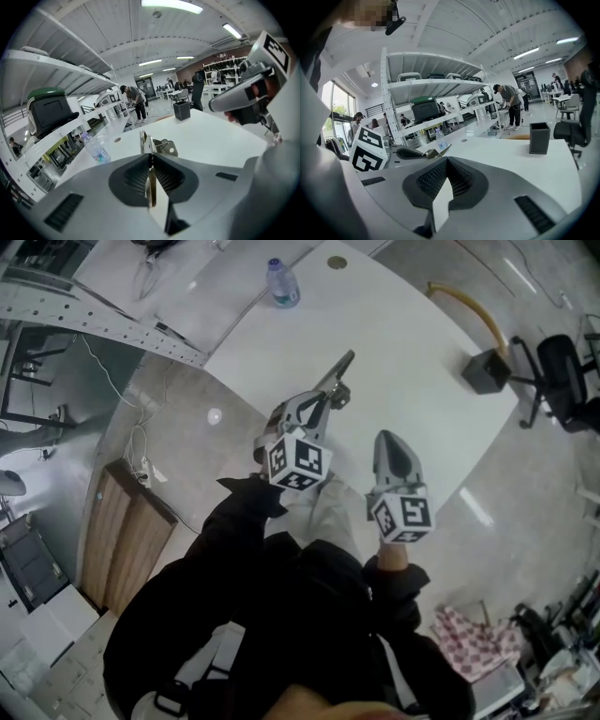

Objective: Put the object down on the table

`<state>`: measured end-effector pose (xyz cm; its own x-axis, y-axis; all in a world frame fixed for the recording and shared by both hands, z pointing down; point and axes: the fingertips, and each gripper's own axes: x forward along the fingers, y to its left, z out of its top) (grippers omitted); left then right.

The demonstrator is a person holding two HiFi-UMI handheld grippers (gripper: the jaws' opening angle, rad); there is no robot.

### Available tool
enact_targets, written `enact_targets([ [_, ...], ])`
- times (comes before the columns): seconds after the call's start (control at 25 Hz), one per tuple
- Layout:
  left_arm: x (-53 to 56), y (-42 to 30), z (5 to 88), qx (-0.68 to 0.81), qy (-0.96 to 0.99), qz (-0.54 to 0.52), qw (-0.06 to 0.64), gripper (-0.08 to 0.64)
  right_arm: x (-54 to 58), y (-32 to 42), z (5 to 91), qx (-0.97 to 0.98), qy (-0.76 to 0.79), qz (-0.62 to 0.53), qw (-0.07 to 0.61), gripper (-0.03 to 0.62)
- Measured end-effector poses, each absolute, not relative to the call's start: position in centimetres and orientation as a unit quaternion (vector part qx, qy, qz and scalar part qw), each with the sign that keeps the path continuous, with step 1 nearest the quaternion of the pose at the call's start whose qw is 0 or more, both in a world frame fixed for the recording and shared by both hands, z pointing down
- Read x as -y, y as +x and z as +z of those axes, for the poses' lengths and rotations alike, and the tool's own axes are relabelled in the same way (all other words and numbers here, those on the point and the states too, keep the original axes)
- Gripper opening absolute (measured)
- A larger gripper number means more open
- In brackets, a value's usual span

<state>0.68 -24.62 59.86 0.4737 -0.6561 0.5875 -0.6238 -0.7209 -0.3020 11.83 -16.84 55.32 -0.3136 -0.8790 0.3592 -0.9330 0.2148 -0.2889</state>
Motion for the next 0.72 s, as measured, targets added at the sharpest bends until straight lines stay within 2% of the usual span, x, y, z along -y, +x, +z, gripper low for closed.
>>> enact_targets([
  [0.48, 25.7, 2.2, 66.8, -0.311, -0.820, -0.469, 0.106, 0.031, 15.9, 12.2, 57.1, 0.774, 0.582, 0.243, 0.063, -0.008],
  [0.72, 26.0, 2.6, 69.4, -0.286, -0.808, -0.502, 0.117, 0.031, 15.9, 11.9, 56.8, 0.779, 0.576, 0.238, 0.068, -0.008],
])
